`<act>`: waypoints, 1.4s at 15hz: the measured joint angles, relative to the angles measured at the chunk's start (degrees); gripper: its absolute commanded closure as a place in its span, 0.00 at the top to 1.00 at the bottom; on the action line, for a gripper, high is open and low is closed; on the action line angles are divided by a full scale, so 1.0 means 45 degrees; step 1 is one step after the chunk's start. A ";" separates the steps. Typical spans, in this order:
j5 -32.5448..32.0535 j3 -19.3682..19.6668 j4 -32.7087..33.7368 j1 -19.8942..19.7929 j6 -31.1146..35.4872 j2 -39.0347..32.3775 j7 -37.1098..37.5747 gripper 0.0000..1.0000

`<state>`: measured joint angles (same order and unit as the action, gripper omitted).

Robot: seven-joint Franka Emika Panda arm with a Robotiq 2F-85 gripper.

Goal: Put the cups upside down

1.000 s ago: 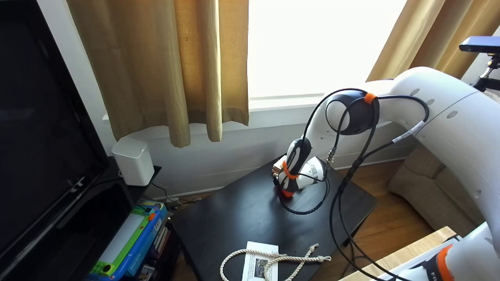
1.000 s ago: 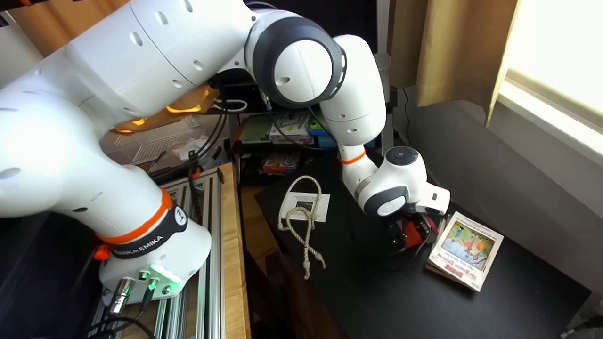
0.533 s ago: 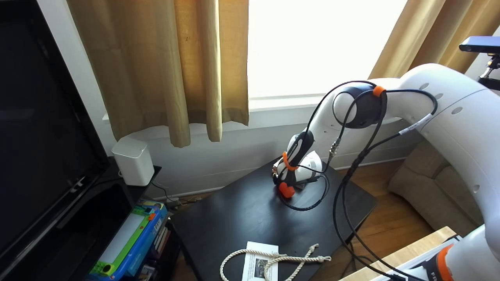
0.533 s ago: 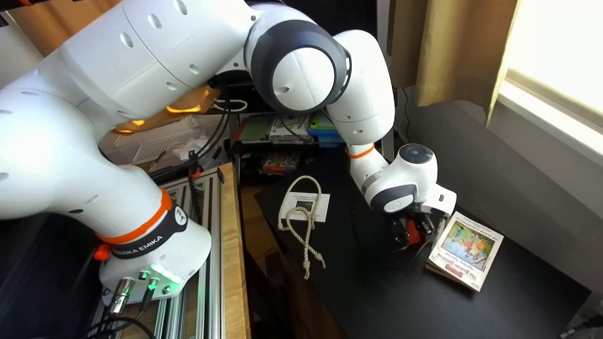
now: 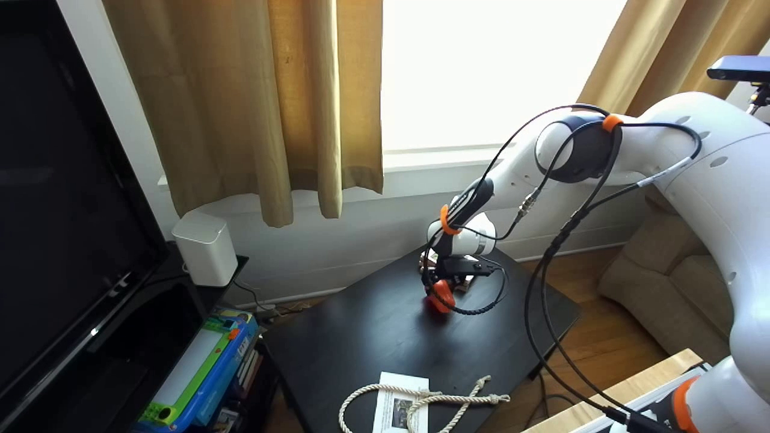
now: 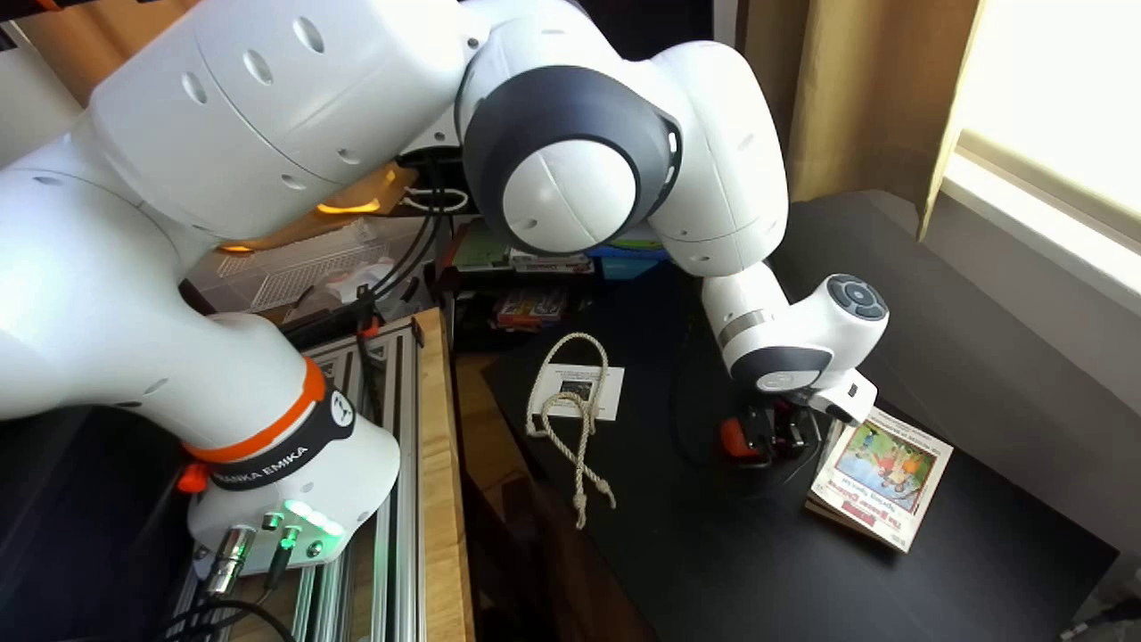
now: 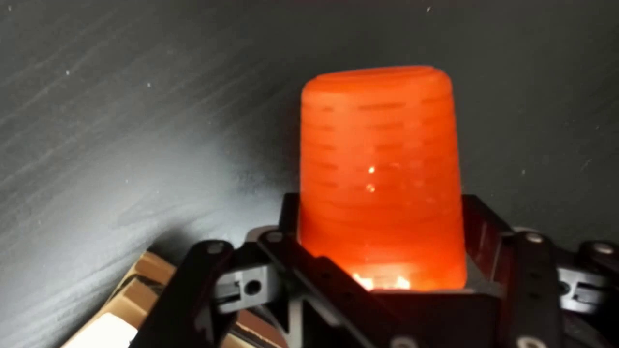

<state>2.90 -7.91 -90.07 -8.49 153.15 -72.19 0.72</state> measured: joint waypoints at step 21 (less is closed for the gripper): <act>0.3714 -0.0094 0.3870 -0.0975 -0.9815 -0.2065 0.0097 0.55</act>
<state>19.61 -8.33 -72.65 -12.88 108.98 -81.49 1.16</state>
